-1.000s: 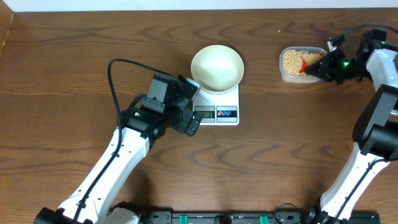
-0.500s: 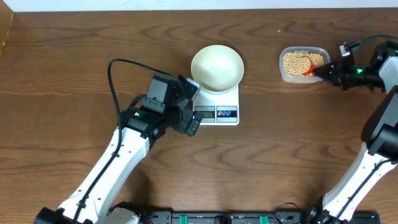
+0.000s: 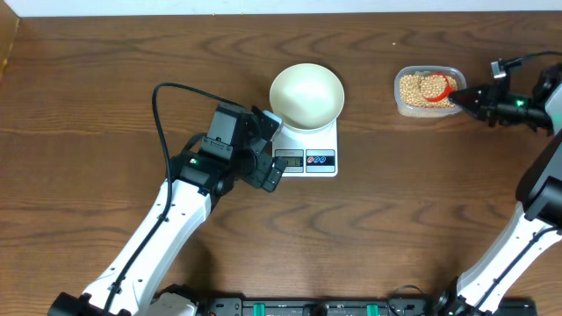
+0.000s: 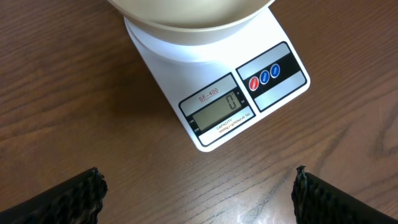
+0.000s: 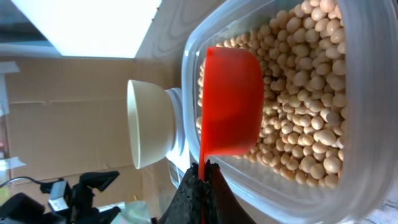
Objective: Scoop item into bowl and weigh 50g on scale
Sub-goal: 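Lift the filled scoop and carry it toward the bowl on the scale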
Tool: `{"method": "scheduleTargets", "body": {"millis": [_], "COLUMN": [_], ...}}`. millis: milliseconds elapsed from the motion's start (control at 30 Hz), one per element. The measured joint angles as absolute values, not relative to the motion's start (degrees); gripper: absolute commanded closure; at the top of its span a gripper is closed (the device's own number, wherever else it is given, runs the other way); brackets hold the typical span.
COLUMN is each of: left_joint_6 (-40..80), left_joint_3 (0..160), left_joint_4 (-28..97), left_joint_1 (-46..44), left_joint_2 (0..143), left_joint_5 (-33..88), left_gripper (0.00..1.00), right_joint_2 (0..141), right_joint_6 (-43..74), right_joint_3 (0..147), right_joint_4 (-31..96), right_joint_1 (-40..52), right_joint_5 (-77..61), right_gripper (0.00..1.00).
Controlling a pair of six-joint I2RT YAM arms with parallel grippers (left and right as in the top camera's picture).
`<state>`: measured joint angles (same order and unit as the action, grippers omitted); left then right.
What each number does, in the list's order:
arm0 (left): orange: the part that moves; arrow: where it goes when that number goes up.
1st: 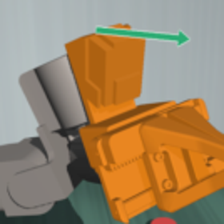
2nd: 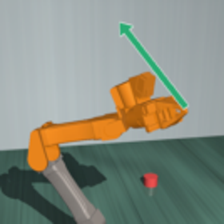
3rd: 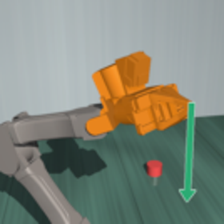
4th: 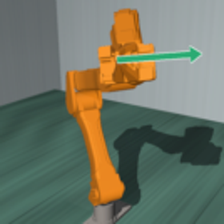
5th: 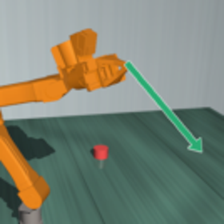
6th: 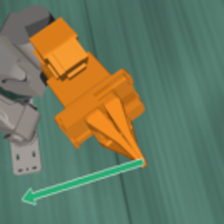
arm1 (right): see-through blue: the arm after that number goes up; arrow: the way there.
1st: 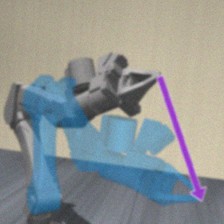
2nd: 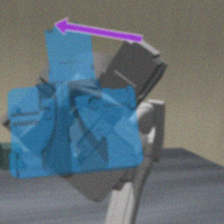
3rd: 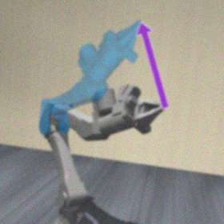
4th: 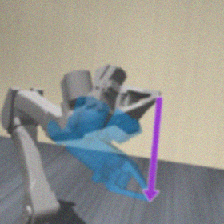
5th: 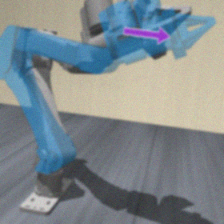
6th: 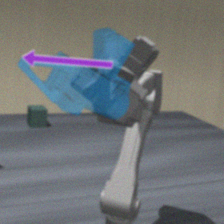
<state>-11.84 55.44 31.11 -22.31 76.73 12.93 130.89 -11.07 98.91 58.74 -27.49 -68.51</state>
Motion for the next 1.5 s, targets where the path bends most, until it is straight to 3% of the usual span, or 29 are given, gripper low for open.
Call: {"method": "scheduleTargets", "body": {"millis": [767,1500], "left_joint_6": [-11.8,-11.8], "left_joint_3": [55.4,55.4], "left_joint_4": [31.1,31.1], "left_joint_1": [-22.3,-22.3], "left_joint_2": [76.7,76.7], "left_joint_5": [12.9,12.9], "left_gripper": [0.02,0.02], "right_joint_2": [130.9,130.9], "right_joint_6": [-12.6,-8.5], "right_joint_3": [98.9,108.7], "right_joint_4": [60.4,61.9], "right_joint_1": [-28.2,-6.2], "right_joint_5": [-80.6,-81.7], "right_gripper": [0.99,0.99]}}
